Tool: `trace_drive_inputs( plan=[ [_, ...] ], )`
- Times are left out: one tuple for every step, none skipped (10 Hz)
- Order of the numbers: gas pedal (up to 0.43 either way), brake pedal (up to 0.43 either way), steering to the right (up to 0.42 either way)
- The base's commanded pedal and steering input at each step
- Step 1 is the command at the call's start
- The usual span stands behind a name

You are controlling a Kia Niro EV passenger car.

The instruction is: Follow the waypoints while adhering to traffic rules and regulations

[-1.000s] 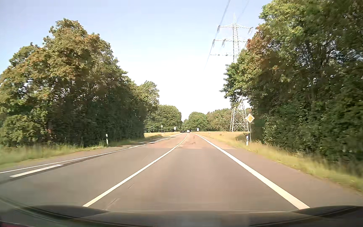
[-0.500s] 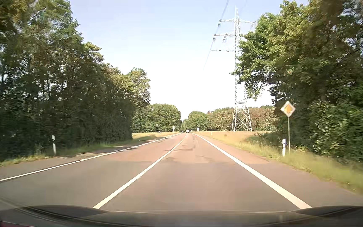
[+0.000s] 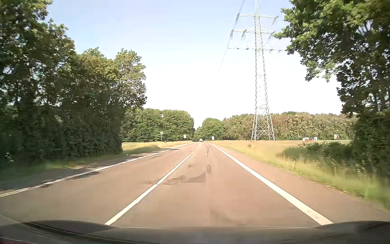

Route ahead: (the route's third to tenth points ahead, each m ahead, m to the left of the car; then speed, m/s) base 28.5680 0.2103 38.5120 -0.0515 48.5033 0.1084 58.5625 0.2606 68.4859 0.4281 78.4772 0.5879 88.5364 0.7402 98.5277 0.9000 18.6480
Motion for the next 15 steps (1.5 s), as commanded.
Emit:
trace_drive_inputs(
  plan=[
    [0.15,0.03,0.0],
    [0.15,0.03,-0.001],
    [0.15,0.03,-0.001],
    [0.15,0.024,-0.001],
    [0.15,0.03,-0.001],
    [0.15,0.03,-0.001],
    [0.15,0.024,-0.001],
    [0.15,0.03,-0.001],
    [0.15,0.03,-0.002],
    [0.15,0.03,-0.002],
    [0.15,0.03,-0.003],
    [0.15,0.03,-0.003],
    [0.15,0.03,-0.003],
    [0.15,0.03,-0.003],
    [0.15,0.03,-0.004]
  ],
)
